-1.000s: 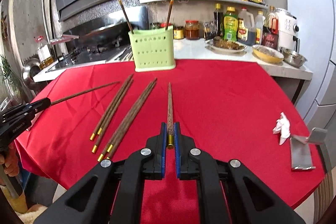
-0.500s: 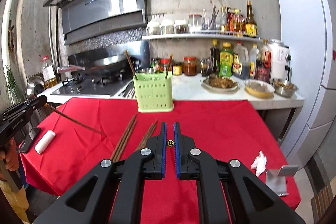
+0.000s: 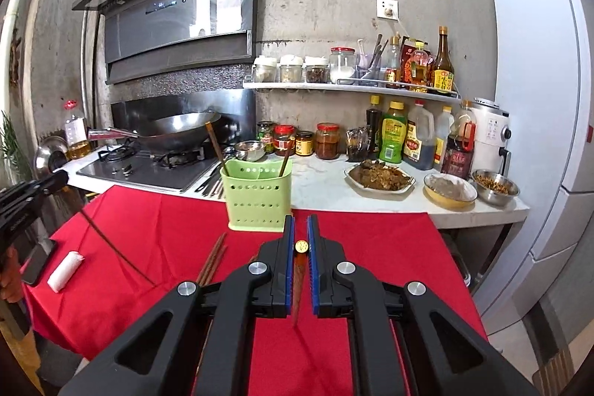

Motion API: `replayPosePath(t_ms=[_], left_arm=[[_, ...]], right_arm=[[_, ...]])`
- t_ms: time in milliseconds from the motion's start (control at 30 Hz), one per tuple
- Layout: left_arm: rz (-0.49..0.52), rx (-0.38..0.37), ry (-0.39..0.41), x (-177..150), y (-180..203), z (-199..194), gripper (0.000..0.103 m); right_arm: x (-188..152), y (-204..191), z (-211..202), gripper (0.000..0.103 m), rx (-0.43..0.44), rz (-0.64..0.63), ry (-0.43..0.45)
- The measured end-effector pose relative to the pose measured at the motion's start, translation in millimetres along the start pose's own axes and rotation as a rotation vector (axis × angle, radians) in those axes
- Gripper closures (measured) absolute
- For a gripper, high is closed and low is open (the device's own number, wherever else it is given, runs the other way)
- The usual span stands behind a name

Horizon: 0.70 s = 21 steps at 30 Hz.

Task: Organize utensils
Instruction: 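Lift the chopstick upright with the left gripper while the right gripper lifts its chopstick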

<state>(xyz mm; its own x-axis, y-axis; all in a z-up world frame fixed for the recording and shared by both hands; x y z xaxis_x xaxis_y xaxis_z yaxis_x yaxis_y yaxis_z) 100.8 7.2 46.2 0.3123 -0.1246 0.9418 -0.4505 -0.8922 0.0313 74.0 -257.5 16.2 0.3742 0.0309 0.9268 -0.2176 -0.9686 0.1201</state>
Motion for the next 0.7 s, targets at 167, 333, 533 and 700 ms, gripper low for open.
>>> replayPosePath(t_ms=[167, 333, 533, 700], left_arm=[[-0.003, 0.008, -0.008, -7.9, -1.3, 7.7, 0.096], [-0.059, -0.013, -0.129, -39.0, -9.8, 35.7, 0.096], [-0.09, -0.02, -0.206, -73.4, -14.8, 59.0, 0.096], [-0.092, -0.013, -0.221, -81.8, -16.4, 64.4, 0.096]], right_arm=[[-16.1, -9.9, 24.7, 0.096, 0.015, -0.017, -0.026], [-39.7, -20.2, 45.0, 0.096, 0.025, -0.039, -0.074], [-63.3, -34.0, 62.4, 0.096, 0.033, -0.075, -0.121], [-76.0, -39.6, 70.7, 0.096, 0.029, -0.083, -0.128]])
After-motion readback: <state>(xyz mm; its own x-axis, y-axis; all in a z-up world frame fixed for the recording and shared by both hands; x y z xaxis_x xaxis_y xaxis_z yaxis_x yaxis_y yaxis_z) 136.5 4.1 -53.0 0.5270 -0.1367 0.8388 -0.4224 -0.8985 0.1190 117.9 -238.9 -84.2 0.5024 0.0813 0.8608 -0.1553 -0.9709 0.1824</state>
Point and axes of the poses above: each gripper's, at about its wrist camera, not at the fingertips, and z roughly the way its jaws point, y to its right, x to its top, the point moved 7 cm from there along z, roughly the way its jaws point, and after that the axes turned 15 degrees about -x, right-handed, at the moved point
